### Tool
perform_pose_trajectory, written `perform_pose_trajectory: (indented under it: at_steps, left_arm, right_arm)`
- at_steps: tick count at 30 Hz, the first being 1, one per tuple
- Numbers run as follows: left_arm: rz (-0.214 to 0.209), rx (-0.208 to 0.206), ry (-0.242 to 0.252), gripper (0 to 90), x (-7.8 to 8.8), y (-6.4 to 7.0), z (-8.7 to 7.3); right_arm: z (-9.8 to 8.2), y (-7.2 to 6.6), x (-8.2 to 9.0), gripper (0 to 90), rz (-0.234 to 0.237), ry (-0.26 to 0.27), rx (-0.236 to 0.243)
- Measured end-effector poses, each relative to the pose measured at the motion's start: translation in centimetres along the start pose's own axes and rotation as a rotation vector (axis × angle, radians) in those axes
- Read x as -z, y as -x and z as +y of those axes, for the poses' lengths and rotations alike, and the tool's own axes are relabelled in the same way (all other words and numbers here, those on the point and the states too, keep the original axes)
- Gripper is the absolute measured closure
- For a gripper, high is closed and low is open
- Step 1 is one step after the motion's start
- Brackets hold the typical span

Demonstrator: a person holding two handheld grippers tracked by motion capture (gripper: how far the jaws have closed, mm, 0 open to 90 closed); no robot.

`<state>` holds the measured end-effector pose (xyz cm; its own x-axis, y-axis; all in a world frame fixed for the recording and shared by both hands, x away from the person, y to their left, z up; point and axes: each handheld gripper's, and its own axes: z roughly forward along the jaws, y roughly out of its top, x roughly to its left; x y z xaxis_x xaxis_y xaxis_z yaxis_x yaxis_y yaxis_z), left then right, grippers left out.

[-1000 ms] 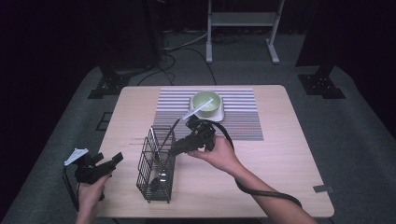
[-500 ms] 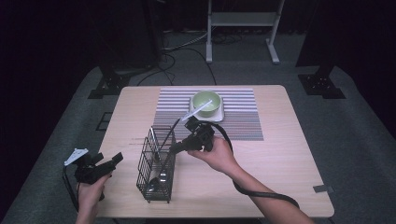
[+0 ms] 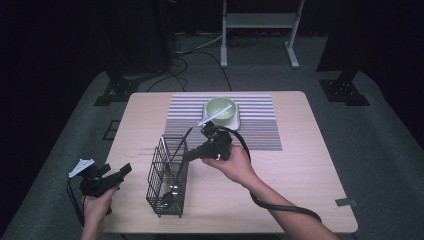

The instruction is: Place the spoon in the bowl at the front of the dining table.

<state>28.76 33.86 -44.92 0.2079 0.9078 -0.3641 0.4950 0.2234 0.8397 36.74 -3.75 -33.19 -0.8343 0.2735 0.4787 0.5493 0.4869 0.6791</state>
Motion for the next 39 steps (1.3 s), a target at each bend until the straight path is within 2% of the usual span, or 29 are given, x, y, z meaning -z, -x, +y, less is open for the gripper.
perform_pose_trajectory:
  at_steps: [18,23,39]
  left_arm:
    - [0.0,0.001,0.0,1.0,0.0,0.0,0.0]
    - [0.0,-0.002,-0.002,1.0,0.0,0.0,0.0]
    - [0.003,-0.008,-0.008,1.0,-0.1,0.0,-0.1]
  right_arm:
    - [0.6,0.3,2.2,88.8,0.029,0.084,-0.047]
    - [0.7,0.3,2.5,88.9,0.055,0.103,-0.067]
    - [1.0,0.2,4.3,89.1,0.086,0.147,-0.085]
